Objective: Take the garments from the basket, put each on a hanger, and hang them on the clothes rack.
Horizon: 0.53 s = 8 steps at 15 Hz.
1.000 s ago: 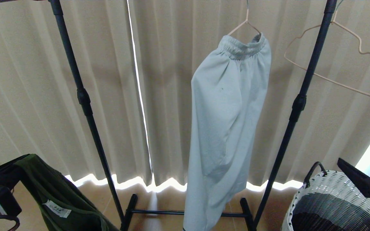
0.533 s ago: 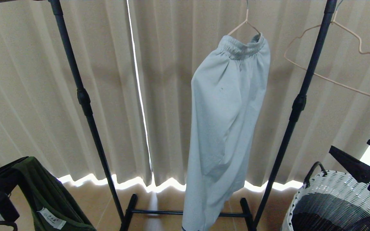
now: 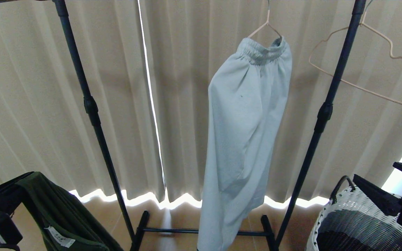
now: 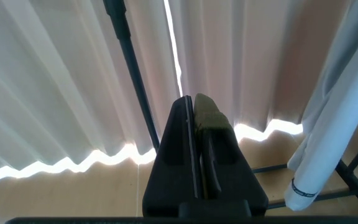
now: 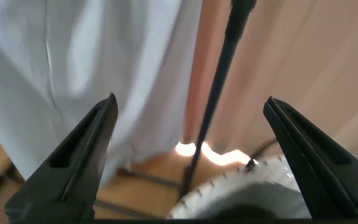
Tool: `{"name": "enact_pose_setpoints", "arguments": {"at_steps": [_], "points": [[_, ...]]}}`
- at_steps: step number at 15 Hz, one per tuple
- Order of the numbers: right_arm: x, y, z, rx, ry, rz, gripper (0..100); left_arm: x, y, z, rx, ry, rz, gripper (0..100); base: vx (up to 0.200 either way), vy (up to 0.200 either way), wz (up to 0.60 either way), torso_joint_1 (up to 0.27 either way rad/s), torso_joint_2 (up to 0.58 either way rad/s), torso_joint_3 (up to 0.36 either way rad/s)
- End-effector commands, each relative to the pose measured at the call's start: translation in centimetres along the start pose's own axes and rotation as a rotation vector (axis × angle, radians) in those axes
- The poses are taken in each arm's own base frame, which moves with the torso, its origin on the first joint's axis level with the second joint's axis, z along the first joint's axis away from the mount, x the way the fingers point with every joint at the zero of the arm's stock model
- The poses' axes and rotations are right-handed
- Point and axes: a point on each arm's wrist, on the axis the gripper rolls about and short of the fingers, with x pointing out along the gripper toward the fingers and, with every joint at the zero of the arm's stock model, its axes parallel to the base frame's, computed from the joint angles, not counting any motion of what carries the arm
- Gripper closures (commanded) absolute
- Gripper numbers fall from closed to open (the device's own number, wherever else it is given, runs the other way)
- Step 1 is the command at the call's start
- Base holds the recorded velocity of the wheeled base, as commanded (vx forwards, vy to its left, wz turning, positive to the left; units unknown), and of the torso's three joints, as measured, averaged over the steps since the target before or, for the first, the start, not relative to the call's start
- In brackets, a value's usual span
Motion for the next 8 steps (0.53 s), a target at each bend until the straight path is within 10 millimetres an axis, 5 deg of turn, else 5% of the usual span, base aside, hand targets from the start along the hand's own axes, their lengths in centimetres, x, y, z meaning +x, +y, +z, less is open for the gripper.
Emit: {"name": "enact_pose_setpoints", "arguments": {"at_steps": [1,8], "points": [[-0.15,0.03,-0.21,-0.003,0.003,0.001,0,0.05,0.0,0.0,0.0,0.001,0.0,100,0.0,0.0,0.0,0.0,0.0,0.0],[-0.22,0.04,-0.15,-0.008,0.002,0.004,0,0.08,0.01,0.08,-0.002,0.0,0.001,100,0.0,0.0,0.0,0.0,0.0,0.0]]}}
